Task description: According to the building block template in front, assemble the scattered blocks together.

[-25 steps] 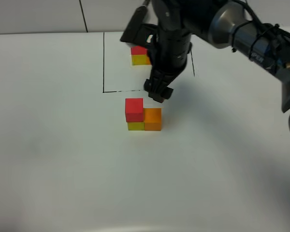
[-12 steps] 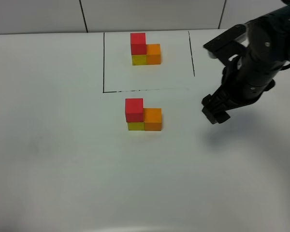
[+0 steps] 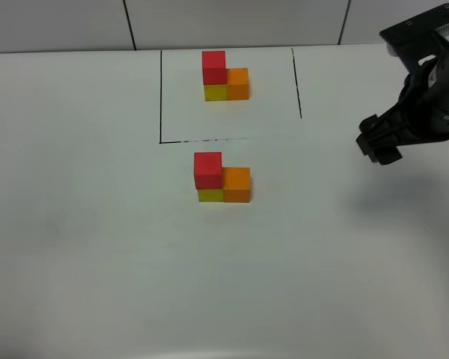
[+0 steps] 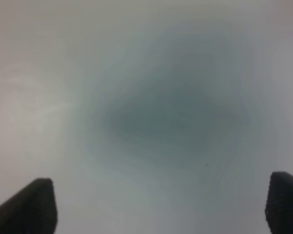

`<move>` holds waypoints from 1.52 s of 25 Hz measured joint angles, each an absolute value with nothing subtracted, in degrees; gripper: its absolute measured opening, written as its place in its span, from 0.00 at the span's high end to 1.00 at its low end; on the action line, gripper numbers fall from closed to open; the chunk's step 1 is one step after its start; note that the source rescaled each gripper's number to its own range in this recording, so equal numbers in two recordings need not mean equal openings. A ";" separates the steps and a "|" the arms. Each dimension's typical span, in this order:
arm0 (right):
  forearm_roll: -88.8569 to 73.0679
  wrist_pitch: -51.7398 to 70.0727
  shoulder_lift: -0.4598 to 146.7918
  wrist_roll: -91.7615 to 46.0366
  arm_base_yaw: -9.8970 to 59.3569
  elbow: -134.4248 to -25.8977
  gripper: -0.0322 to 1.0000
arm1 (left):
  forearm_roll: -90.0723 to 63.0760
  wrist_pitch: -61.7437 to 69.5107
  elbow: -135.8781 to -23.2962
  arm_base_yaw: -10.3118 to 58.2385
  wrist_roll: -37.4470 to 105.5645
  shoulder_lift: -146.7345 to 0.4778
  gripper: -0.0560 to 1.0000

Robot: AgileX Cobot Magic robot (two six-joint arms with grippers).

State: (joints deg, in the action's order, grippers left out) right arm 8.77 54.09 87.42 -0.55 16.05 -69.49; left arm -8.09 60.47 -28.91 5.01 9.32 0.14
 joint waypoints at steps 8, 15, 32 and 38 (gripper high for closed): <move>8.40 53.66 65.95 0.00 15.90 -64.83 0.25 | -8.09 60.47 -28.91 5.01 9.32 0.14 0.58; 9.51 57.14 40.44 1.31 13.00 -48.95 0.25 | -8.09 60.47 -28.91 5.01 9.32 0.14 0.58; 3.45 62.32 -0.18 0.44 10.06 -30.20 0.25 | -8.09 60.47 -28.91 5.01 9.32 0.14 0.58; 0.00 61.29 -0.41 -2.87 9.11 -28.96 0.25 | -8.09 60.47 -28.91 5.01 9.32 0.14 0.58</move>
State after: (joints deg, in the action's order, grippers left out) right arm 0.00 61.29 -0.41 -2.87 9.11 -28.96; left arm -8.09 60.47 -28.91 5.01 9.32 0.14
